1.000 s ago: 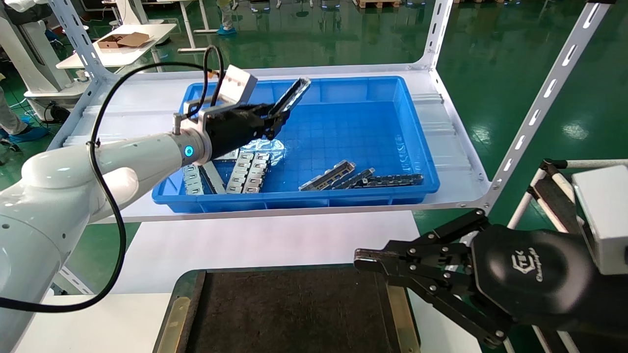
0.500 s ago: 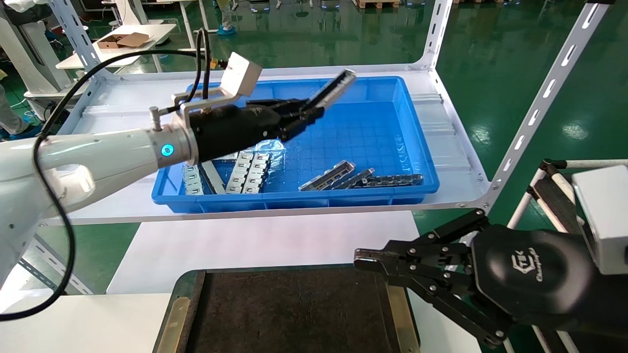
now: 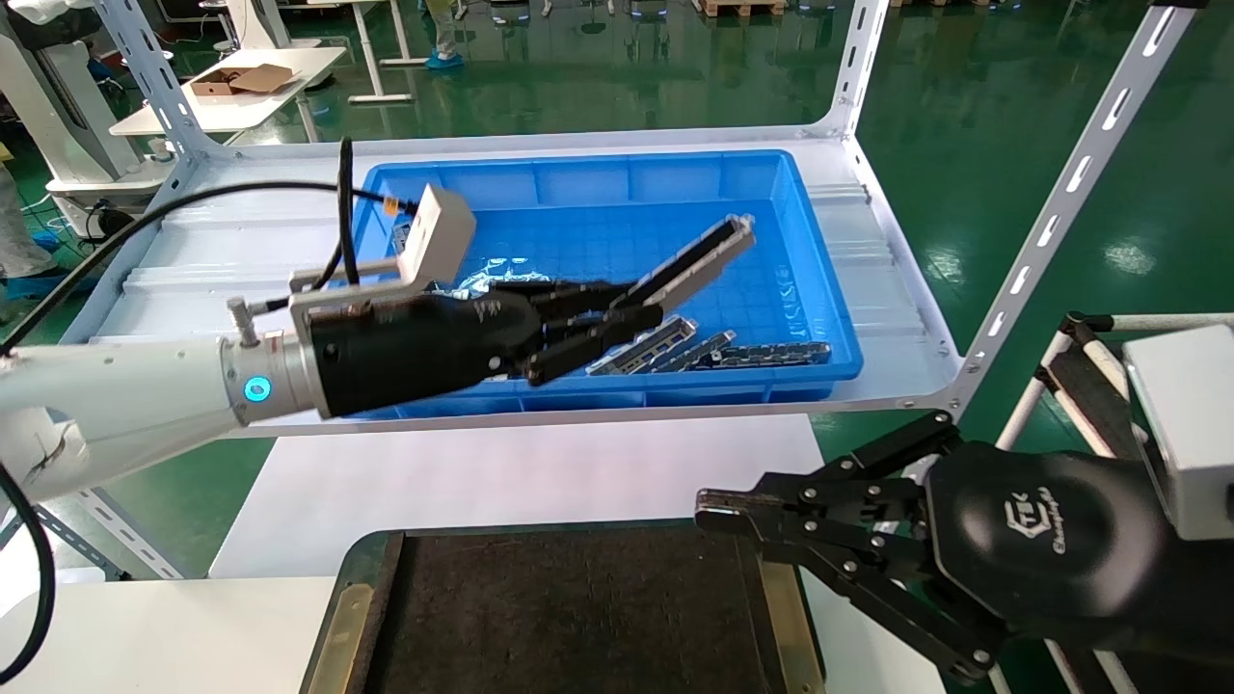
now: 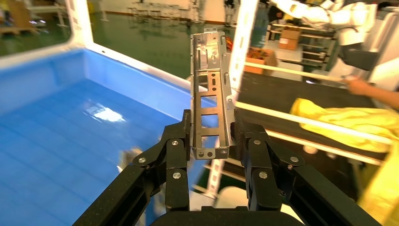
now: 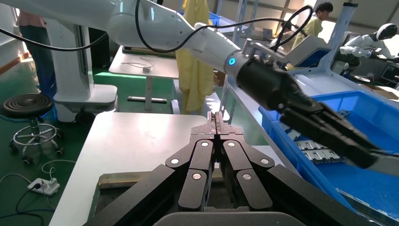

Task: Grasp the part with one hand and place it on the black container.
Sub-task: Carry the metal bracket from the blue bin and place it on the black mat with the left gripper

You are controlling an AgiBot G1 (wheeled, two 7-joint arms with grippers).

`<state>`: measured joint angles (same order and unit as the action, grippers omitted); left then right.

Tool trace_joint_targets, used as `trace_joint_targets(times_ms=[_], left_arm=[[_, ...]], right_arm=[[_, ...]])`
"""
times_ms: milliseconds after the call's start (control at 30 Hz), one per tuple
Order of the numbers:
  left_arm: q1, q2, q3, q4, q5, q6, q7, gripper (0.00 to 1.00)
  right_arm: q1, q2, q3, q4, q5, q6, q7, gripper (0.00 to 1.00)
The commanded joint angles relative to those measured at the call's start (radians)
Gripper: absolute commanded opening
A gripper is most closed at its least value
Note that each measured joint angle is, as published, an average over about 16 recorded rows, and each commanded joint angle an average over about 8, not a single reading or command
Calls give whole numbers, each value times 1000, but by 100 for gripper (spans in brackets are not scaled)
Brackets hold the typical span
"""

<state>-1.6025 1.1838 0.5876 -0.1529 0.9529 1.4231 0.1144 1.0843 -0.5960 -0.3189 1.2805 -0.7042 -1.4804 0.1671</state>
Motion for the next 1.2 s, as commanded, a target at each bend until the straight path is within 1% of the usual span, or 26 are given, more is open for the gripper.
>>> trace_joint_targets(times_ms=[33,200,333,500,633,767,933,1067,1200], left_arm=[[13,-10,-1,7,-4,35,4,0],[71,-30,-1,0,-10,104,8,0],[131,-38,4,-24,-11,137,8,0],[230,-35,16,-85,-13,146,-12,0],[326,-27,29,-148,-10,126,-34,0],[424,-15,41,-217,-2,72,-50,0],[533,-2,44,-315,2,-40,-81,0],[612,8,34,-395,-5,-166,-126,0],[681,20,16,-468,-15,-331,-186,0]], right_arm=[[0,0,0,0,0,0,0,0],[0,0,0,0,0,0,0,0],[0,0,0,0,0,0,0,0],[0,0,-1,0,0,0,0,0],[0,0,-1,0,0,0,0,0],[0,0,-1,0,1,0,0,0],[0,0,-1,0,1,0,-1,0],[0,0,-1,0,1,0,-1,0],[0,1,-1,0,1,1,-1,0]])
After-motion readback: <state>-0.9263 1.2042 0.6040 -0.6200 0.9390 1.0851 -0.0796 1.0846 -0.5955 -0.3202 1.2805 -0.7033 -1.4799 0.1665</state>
